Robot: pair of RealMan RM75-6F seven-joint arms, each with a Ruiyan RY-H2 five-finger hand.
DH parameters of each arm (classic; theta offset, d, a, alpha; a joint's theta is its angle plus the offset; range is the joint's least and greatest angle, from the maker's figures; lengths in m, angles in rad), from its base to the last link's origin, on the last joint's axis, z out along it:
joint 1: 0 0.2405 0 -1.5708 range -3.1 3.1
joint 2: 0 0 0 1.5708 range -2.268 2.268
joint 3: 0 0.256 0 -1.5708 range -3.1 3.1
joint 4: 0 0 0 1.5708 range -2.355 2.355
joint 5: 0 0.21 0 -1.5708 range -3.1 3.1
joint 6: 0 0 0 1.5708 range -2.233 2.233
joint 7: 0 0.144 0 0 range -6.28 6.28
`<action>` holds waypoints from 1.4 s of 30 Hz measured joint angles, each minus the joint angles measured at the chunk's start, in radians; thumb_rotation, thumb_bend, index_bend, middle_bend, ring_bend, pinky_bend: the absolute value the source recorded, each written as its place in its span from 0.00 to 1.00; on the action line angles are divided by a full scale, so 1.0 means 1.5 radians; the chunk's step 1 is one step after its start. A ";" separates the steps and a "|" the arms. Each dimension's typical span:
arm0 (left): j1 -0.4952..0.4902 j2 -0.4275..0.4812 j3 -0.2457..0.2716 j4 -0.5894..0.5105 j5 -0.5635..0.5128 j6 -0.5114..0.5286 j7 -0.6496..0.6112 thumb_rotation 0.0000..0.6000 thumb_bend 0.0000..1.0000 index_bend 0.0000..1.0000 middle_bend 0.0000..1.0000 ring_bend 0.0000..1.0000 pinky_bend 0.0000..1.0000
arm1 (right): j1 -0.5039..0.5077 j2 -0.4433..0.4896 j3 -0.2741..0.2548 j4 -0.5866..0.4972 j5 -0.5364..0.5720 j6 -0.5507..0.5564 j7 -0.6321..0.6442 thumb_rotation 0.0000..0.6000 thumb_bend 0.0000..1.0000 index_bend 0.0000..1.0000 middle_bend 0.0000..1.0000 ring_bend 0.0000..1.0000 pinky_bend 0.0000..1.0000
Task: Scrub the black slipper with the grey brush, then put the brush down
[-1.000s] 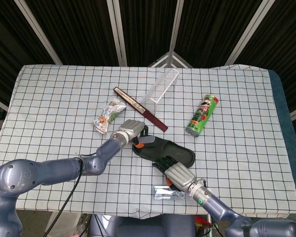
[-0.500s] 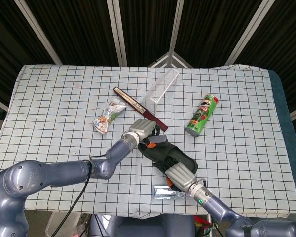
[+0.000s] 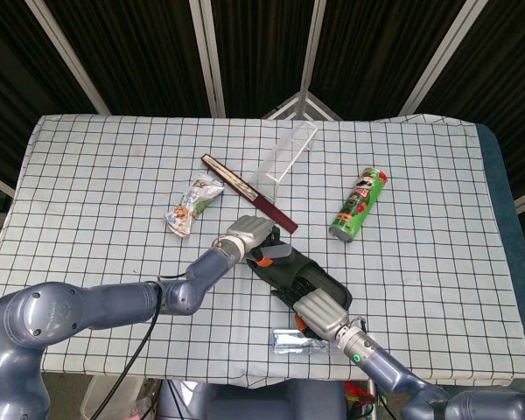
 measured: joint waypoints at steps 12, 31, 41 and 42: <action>-0.099 0.076 0.098 -0.097 -0.155 0.014 0.032 1.00 0.69 0.64 0.60 0.47 0.50 | -0.006 -0.001 -0.007 -0.018 -0.001 0.020 -0.037 1.00 0.85 0.00 0.01 0.00 0.00; -0.060 0.230 0.102 -0.269 -0.087 0.059 -0.010 1.00 0.69 0.64 0.60 0.47 0.50 | -0.046 0.042 -0.036 -0.136 0.114 0.145 -0.273 0.97 0.71 0.00 0.00 0.00 0.00; 0.012 0.300 0.131 -0.361 0.007 0.072 -0.034 1.00 0.69 0.65 0.60 0.48 0.51 | -0.113 0.102 -0.079 -0.243 0.048 0.272 -0.327 0.97 0.70 0.00 0.00 0.00 0.00; 0.019 0.303 0.134 -0.367 0.017 0.073 -0.035 1.00 0.69 0.65 0.60 0.48 0.51 | -0.122 0.108 -0.085 -0.249 0.036 0.285 -0.330 0.97 0.69 0.00 0.00 0.00 0.00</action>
